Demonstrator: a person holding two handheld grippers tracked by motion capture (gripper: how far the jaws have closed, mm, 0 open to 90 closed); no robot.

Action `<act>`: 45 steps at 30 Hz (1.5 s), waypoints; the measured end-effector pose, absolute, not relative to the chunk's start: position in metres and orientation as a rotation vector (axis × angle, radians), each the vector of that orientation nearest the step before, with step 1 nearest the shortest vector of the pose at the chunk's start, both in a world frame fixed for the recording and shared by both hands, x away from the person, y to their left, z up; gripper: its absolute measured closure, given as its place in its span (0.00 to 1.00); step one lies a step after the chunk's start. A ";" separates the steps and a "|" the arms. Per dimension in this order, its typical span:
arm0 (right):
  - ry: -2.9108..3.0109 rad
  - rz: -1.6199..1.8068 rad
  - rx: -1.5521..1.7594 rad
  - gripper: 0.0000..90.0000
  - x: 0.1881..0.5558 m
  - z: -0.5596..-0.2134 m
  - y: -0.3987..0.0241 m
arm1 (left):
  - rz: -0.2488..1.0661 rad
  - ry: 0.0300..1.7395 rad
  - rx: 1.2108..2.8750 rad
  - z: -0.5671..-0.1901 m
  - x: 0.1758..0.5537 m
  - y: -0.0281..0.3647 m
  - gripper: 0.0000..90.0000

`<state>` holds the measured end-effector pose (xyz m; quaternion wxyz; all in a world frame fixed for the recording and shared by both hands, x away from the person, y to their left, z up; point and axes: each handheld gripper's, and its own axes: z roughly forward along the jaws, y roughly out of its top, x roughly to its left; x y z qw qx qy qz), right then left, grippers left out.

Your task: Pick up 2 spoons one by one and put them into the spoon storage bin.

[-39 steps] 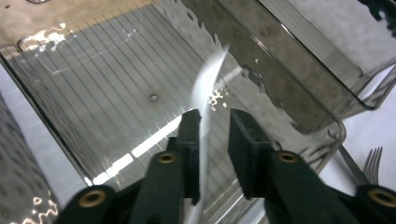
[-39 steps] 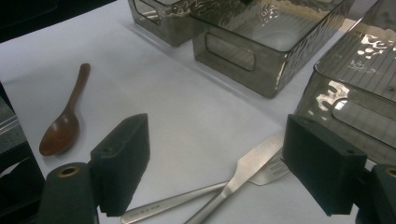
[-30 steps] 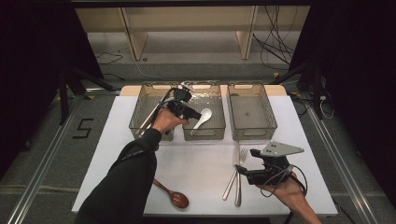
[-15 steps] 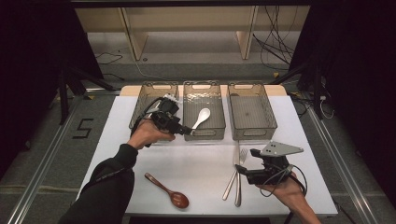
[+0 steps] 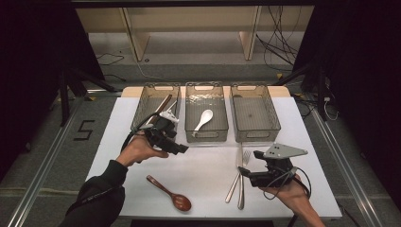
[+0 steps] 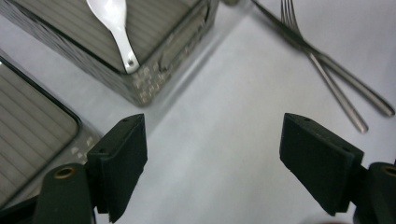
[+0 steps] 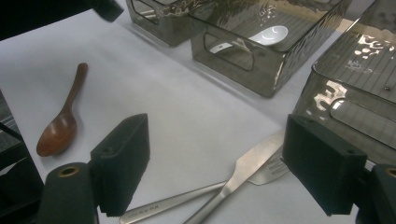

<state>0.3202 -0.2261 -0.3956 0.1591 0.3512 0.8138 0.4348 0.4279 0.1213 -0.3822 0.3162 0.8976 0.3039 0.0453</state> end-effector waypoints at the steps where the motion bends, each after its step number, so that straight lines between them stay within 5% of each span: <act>1: 2.327 1.242 1.003 0.27 0.320 -0.396 -0.226 | 0.118 0.789 2.387 -0.384 0.426 0.122 0.25; 45: 2.330 1.228 0.983 0.27 0.319 -0.395 -0.224 | 0.055 0.509 2.807 -0.453 0.355 0.141 0.25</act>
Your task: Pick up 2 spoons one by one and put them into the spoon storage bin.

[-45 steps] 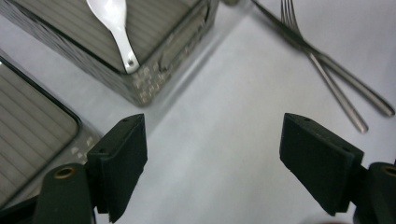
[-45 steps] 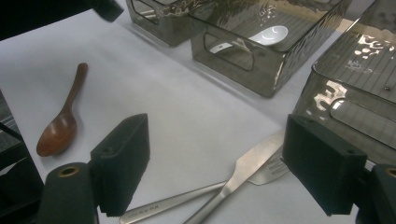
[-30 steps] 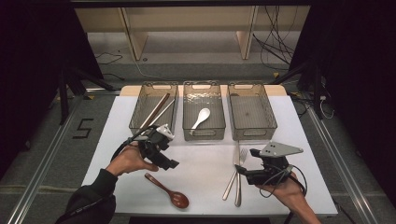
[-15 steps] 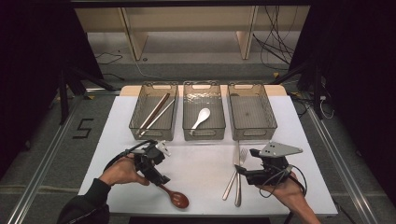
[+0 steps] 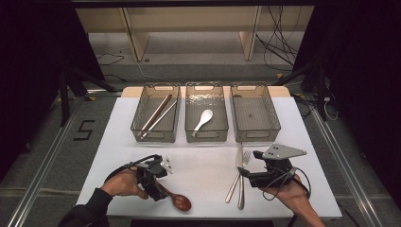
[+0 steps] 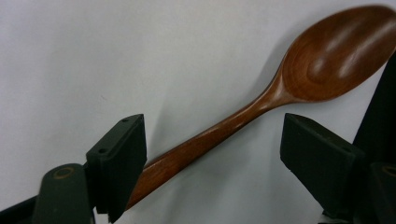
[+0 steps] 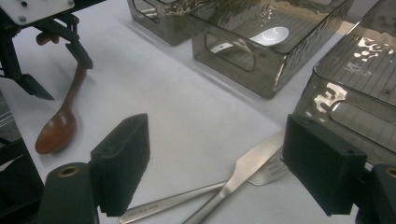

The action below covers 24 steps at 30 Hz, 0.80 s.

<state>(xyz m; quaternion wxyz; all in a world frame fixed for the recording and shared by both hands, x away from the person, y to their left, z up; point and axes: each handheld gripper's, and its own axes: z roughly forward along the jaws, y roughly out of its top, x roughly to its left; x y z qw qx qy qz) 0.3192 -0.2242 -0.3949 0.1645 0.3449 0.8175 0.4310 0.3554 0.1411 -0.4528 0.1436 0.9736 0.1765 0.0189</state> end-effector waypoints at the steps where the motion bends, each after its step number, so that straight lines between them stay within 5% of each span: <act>1: 2.329 1.229 0.984 0.27 0.319 -0.395 -0.224 | 0.061 0.497 2.819 -0.453 0.356 0.141 0.25; 24: 2.331 1.224 0.987 0.27 0.320 -0.395 -0.224 | 0.059 0.441 2.860 -0.466 0.360 0.135 0.36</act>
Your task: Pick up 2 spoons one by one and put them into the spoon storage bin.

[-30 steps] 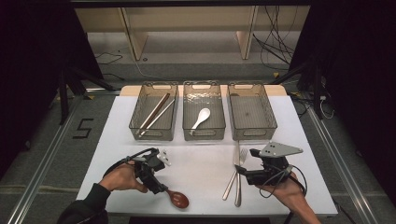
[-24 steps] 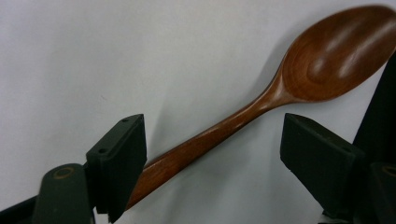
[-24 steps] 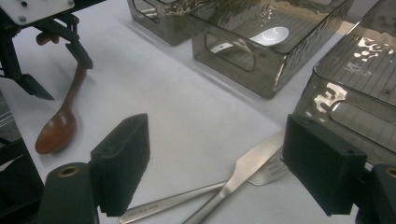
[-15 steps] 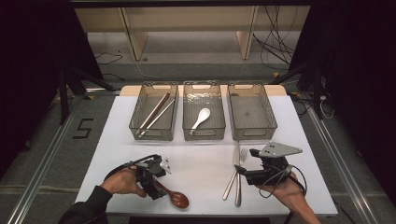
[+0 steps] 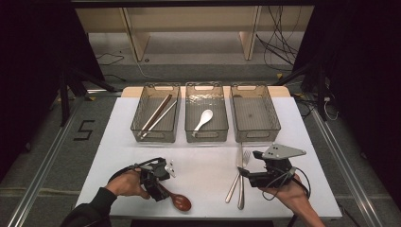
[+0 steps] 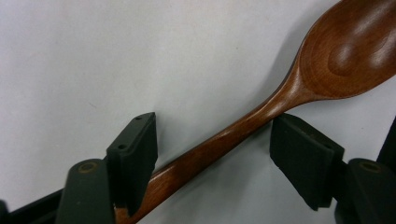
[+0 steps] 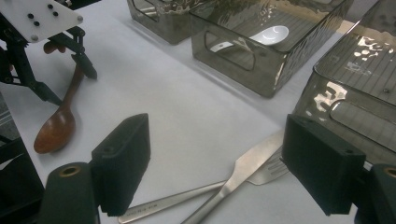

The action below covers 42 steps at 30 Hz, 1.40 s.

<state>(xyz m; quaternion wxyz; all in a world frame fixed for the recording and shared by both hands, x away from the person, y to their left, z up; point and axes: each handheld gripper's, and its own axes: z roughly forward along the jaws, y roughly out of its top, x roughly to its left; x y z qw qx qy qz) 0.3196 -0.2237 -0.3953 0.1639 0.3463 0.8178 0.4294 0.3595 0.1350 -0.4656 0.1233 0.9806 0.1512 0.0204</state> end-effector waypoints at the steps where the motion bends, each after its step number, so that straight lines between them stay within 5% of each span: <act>1: 2.332 1.224 0.988 0.27 0.320 -0.395 -0.224 | 0.056 0.450 2.857 -0.465 0.360 0.135 0.37; 22: 2.330 1.220 0.987 0.28 0.320 -0.395 -0.224 | 0.053 0.397 2.847 -0.462 0.361 0.136 0.91; 42: 2.330 1.218 0.989 0.28 0.320 -0.395 -0.224 | 0.053 0.518 2.740 -0.456 0.364 0.138 0.93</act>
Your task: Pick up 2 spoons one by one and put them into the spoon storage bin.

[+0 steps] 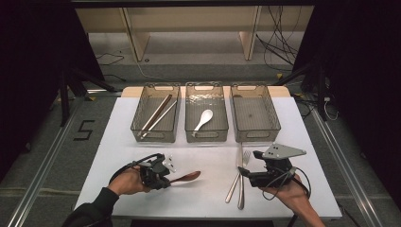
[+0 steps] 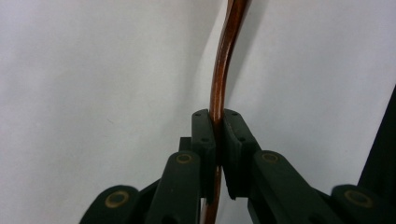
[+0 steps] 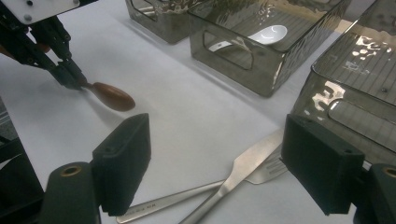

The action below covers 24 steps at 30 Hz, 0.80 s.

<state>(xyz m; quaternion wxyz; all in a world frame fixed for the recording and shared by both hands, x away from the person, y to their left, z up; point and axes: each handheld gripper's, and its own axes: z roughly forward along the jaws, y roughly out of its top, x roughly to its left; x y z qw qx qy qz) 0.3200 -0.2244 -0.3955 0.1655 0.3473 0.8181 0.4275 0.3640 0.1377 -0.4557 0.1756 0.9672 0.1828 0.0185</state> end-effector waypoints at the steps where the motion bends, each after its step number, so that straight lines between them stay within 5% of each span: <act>1: 2.330 1.218 0.989 0.28 0.320 -0.395 -0.224 | 0.062 0.528 2.735 -0.455 0.365 0.138 0.93; 24: 2.327 1.218 0.995 0.28 0.320 -0.396 -0.225 | 0.105 0.809 2.402 -0.436 0.378 0.153 0.93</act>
